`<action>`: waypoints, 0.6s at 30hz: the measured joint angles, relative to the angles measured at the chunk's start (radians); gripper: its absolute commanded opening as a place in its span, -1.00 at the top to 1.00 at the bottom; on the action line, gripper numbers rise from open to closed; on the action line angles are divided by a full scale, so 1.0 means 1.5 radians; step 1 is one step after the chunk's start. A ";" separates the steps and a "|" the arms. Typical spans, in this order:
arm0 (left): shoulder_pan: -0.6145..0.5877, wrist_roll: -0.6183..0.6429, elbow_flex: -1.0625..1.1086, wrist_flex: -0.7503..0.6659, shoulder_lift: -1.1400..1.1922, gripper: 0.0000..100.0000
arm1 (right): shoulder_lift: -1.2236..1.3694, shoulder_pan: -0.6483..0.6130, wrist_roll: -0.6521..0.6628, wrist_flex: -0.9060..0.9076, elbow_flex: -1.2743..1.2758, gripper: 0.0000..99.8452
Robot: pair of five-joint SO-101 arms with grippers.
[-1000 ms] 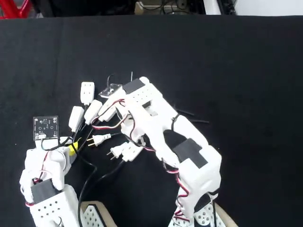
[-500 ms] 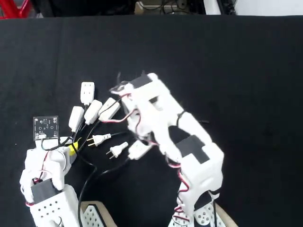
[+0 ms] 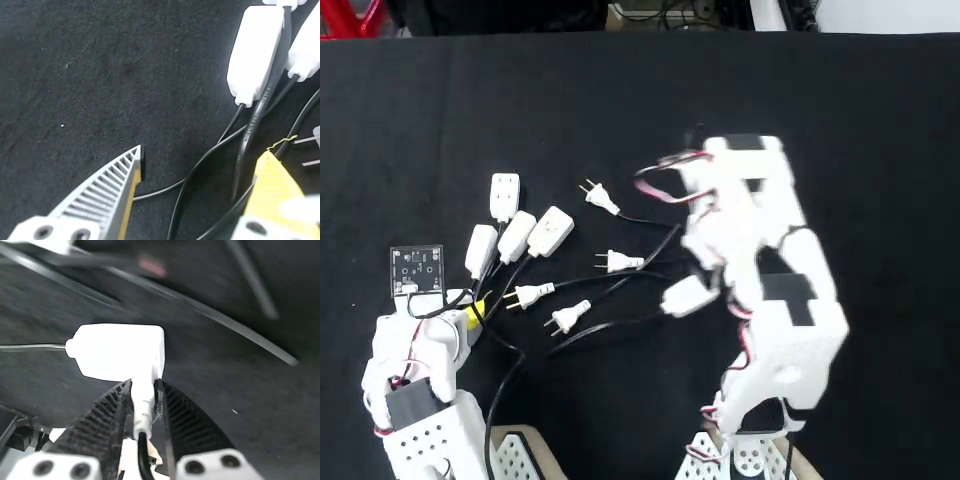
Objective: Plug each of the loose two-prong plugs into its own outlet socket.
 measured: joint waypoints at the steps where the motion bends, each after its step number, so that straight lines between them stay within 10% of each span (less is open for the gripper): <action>1: 0.000 0.000 0.000 0.000 0.000 0.30 | 0.000 0.031 0.019 0.000 0.000 0.98; 18: 0.000 0.000 0.000 0.000 0.000 0.30 | 0.023 0.517 0.285 -0.128 -0.071 0.98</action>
